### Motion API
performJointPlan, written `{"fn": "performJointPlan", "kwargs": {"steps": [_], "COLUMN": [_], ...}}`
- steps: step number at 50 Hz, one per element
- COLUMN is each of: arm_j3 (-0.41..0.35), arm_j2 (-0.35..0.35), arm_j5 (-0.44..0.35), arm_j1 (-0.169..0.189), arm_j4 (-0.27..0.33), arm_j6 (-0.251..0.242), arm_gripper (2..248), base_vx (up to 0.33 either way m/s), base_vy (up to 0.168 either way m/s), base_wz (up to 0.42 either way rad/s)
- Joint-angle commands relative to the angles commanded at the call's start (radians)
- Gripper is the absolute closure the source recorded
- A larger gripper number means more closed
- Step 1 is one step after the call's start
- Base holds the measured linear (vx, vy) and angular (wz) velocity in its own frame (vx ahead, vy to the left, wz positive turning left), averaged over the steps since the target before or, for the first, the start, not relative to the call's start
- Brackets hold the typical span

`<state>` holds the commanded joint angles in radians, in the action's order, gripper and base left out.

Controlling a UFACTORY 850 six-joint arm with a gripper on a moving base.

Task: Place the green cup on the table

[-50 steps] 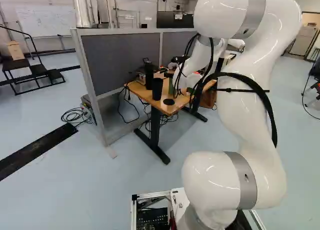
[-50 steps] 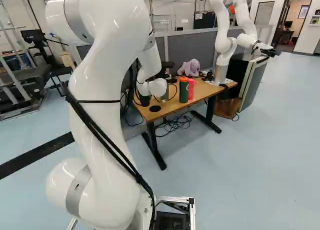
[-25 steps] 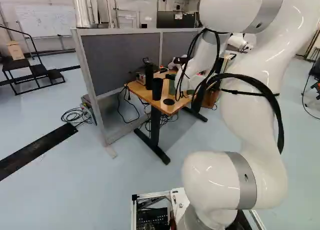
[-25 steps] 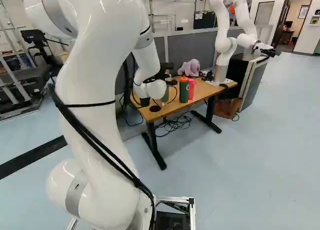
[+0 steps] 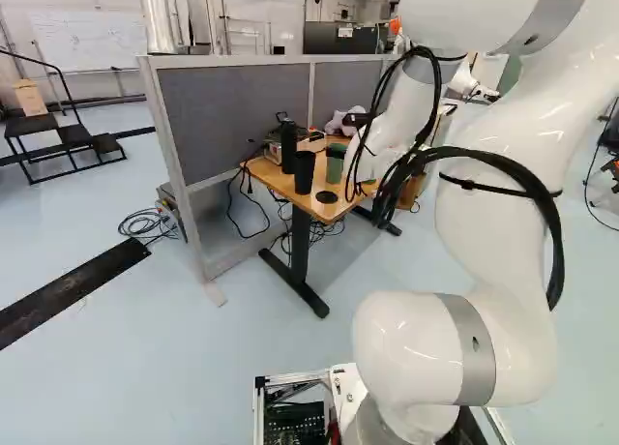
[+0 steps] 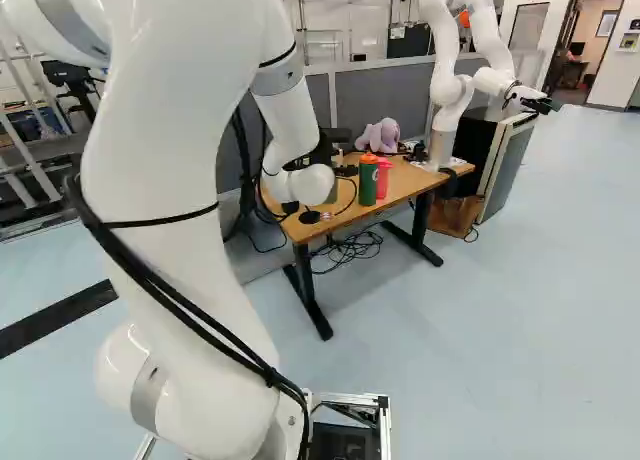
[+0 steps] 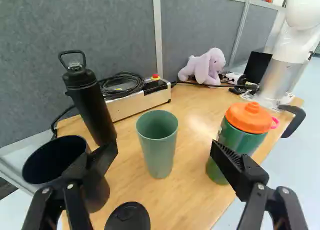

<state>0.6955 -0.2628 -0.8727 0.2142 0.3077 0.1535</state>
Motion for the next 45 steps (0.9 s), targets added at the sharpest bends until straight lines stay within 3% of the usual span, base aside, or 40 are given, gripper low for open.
{"fn": "performJointPlan", "kwargs": {"steps": [18,45], "arm_j3": [-0.049,-0.107], "arm_j2": [0.042,0.094], "arm_j5": [0.0,0.0], "arm_j1": [0.012,-0.012], "arm_j4": [-0.001,-0.033], "arm_j6": [0.0,-0.016], "arm_gripper": [3,3], "base_vx": [0.0,0.0], "base_vy": [0.0,0.0], "base_wz": [0.0,0.0]}}
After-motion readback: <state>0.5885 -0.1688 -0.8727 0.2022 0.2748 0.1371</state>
